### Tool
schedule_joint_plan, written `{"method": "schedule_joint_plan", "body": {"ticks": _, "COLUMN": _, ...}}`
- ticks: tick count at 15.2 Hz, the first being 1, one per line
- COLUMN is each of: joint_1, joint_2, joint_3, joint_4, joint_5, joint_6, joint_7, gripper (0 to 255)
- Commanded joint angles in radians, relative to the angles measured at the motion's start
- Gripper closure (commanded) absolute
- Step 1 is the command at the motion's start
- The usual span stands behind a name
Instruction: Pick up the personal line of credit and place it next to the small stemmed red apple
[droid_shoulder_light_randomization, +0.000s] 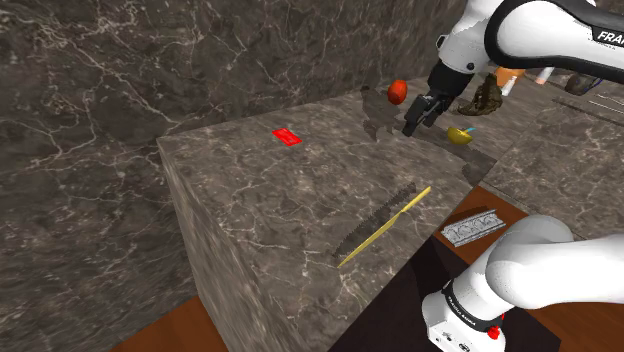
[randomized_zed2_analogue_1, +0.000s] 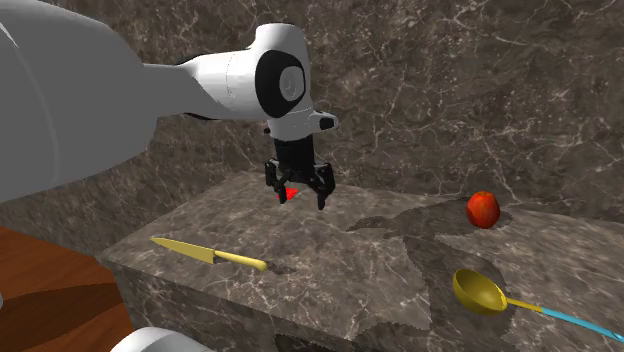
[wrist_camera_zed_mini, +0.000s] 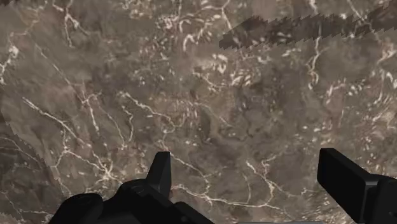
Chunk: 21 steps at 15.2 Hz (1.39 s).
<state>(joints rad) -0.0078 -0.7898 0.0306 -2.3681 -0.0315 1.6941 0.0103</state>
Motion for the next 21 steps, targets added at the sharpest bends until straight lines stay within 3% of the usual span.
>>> {"method": "schedule_joint_plan", "body": {"ticks": 1, "joint_1": 0.000, "joint_2": 0.000, "joint_3": 0.000, "joint_4": 0.000, "joint_5": 0.000, "joint_6": 0.000, "joint_7": 0.000, "gripper": 0}}
{"method": "schedule_joint_plan", "body": {"ticks": 13, "joint_1": 0.040, "joint_2": 0.248, "joint_3": 0.118, "joint_4": -0.055, "joint_5": 0.042, "joint_6": 0.510, "joint_7": 0.115, "gripper": 0}}
{"method": "schedule_joint_plan", "body": {"ticks": 21, "joint_1": 0.024, "joint_2": 0.490, "joint_3": 0.214, "joint_4": 0.032, "joint_5": -0.021, "joint_6": 0.801, "joint_7": 0.226, "gripper": 0}}
